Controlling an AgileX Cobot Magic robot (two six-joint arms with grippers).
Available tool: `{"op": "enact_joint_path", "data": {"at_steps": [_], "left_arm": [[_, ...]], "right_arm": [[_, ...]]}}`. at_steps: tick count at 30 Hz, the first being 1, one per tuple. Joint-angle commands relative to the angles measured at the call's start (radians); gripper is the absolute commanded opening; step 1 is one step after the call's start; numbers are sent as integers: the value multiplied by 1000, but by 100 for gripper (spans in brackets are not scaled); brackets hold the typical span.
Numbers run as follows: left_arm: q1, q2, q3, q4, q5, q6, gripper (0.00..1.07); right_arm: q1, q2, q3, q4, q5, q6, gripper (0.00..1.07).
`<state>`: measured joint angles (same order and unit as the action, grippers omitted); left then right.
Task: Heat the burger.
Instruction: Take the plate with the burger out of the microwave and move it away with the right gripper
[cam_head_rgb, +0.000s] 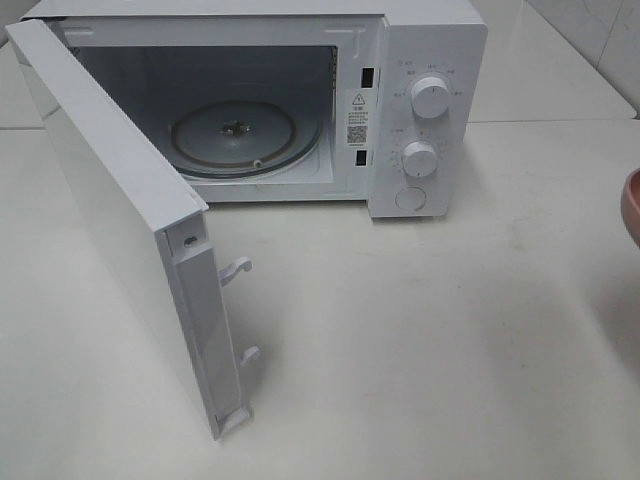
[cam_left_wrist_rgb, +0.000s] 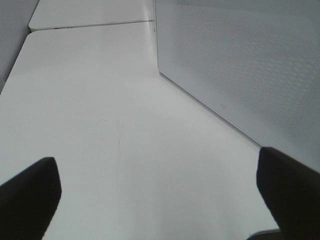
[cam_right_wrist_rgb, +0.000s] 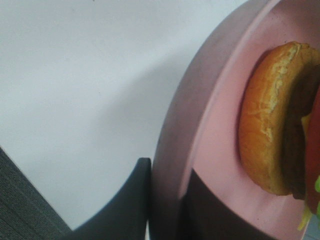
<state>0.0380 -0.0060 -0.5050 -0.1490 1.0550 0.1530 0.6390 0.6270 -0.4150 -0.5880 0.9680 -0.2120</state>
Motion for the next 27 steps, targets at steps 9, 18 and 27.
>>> {"op": "enact_joint_path", "data": {"at_steps": [9, 18, 27], "left_arm": [[0, -17, 2, 1, -13, -5, 100], [0, -17, 2, 1, -13, -5, 100], [0, -17, 2, 1, -13, -5, 100]], "right_arm": [[-4, 78, -6, -200, 92, 358, 1], [-4, 237, -7, -268, 113, 640, 2], [-4, 433, -7, -324, 110, 995, 3]]}}
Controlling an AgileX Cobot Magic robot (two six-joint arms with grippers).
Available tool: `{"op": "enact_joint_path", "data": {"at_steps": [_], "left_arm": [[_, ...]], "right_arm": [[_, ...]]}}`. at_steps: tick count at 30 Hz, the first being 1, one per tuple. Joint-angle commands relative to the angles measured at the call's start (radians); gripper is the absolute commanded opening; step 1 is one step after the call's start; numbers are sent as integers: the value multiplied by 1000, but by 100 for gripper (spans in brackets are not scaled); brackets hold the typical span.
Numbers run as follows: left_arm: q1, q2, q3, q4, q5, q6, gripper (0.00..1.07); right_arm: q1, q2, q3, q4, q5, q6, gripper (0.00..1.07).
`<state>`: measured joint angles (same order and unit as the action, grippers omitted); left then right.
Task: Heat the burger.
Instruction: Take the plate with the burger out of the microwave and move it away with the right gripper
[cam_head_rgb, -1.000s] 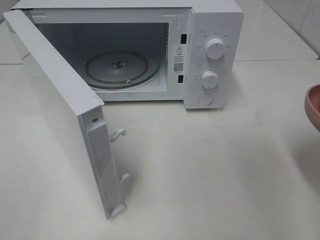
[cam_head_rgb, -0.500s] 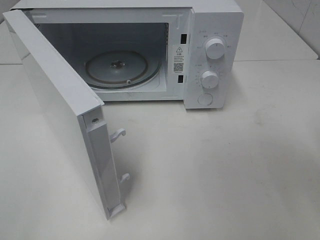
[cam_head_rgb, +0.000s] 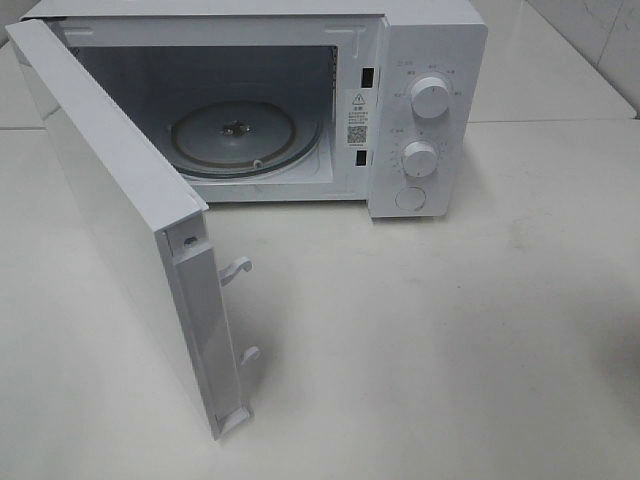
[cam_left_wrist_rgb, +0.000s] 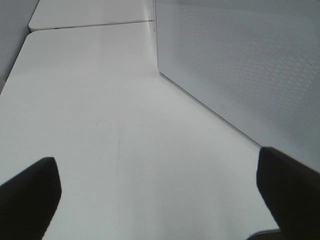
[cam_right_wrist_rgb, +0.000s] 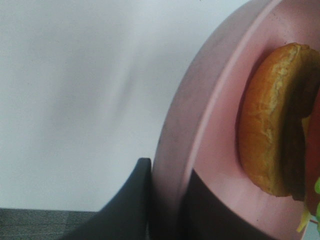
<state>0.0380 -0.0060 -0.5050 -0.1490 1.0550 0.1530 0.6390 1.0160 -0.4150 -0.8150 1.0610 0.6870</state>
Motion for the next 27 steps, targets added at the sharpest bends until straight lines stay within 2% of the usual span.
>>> {"op": "enact_joint_path", "data": {"at_steps": [1, 7, 14, 22, 27], "left_arm": [[0, -17, 2, 1, -13, -5, 100], [0, -17, 2, 1, -13, -5, 100], [0, -17, 2, 1, -13, -5, 100], [0, -17, 2, 1, -13, -5, 100], [0, -17, 2, 1, -13, -5, 100]], "right_arm": [[-4, 77, -7, -102, 17, 173, 4], [-4, 146, -12, -119, 9, 232, 4], [-4, 286, -41, -122, -58, 409, 4], [-4, 399, -42, -145, -94, 476, 5], [-4, 534, -42, -154, -159, 563, 6]]}}
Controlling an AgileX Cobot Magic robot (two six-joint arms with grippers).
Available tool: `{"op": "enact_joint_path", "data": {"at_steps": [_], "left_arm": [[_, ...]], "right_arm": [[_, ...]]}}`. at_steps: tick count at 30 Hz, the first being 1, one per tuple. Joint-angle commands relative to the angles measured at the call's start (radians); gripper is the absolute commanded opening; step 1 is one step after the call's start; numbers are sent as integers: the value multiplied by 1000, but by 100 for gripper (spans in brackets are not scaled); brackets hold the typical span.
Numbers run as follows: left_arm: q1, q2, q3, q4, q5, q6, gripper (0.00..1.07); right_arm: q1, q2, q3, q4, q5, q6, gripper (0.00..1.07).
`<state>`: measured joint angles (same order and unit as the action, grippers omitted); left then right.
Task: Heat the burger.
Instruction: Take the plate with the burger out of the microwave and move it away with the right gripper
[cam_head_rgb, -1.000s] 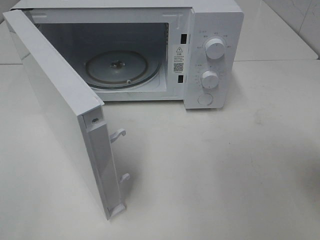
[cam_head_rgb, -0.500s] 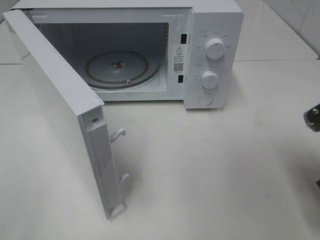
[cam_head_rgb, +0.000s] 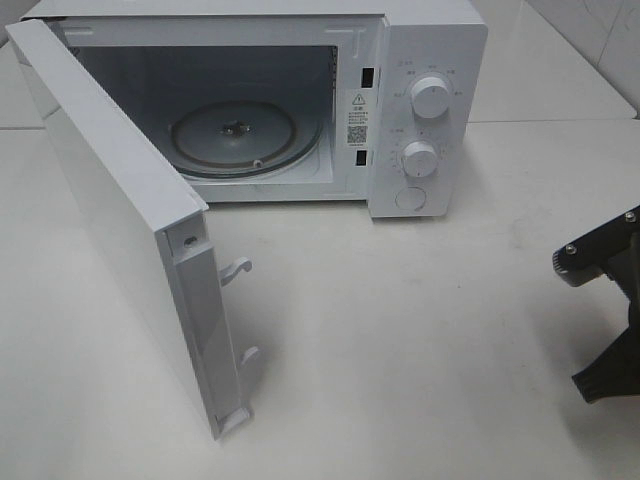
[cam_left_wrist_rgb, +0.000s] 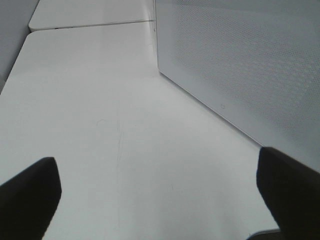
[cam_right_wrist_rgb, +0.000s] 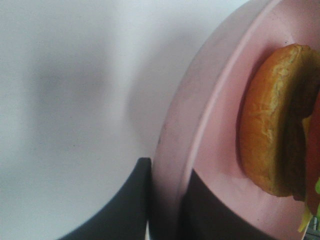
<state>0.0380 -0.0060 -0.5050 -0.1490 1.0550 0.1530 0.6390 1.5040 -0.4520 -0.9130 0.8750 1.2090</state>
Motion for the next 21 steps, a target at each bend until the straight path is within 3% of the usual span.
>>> {"op": "enact_joint_path", "data": {"at_steps": [1, 14, 21], "left_arm": [[0, -17, 2, 1, -13, -5, 100], [0, -17, 2, 1, -13, -5, 100], [0, -17, 2, 1, -13, -5, 100]], "right_arm": [[-4, 46, -5, -56, 27, 41, 6], [-4, 254, -42, -177, -4, 261, 10], [-4, 339, -98, -178, -2, 260, 21]]}}
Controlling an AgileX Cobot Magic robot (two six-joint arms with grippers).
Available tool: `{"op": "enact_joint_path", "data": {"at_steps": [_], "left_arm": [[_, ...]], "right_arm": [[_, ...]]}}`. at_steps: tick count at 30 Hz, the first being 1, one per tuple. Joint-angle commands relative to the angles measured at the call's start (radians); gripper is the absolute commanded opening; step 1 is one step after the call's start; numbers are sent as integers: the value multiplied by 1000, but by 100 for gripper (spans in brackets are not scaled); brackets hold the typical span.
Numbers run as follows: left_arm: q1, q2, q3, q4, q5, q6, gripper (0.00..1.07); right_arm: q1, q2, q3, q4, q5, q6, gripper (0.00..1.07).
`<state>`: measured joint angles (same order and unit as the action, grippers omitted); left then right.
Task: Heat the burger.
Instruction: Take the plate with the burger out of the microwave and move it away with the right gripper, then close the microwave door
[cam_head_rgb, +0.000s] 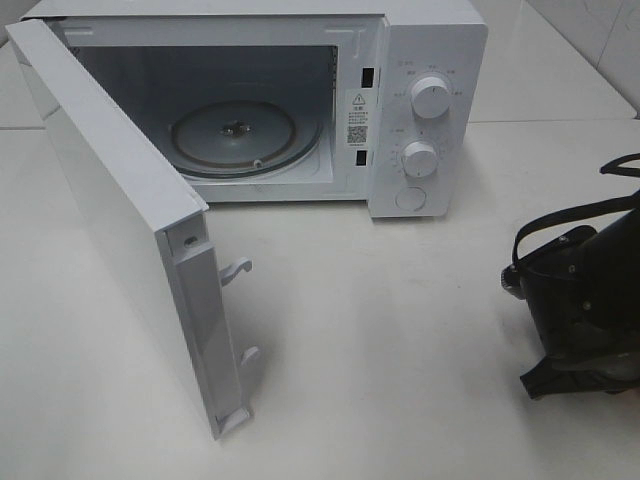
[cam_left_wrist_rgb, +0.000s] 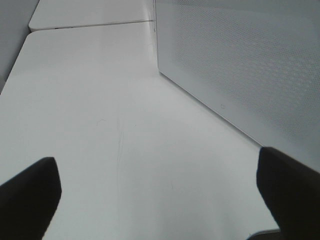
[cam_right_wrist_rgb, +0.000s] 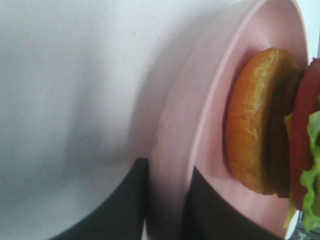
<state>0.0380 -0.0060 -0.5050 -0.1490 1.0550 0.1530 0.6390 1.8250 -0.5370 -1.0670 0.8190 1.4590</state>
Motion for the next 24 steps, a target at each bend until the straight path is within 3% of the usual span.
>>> {"op": "enact_joint_path", "data": {"at_steps": [1, 10, 24], "left_arm": [[0, -17, 2, 1, -13, -5, 100], [0, -17, 2, 1, -13, -5, 100], [0, -17, 2, 1, -13, -5, 100]], "right_arm": [[-4, 18, -13, -24, 54, 10, 21], [-4, 4, -40, 40, 41, -84, 46], [-4, -293, -40, 238, -5, -341, 47]]}}
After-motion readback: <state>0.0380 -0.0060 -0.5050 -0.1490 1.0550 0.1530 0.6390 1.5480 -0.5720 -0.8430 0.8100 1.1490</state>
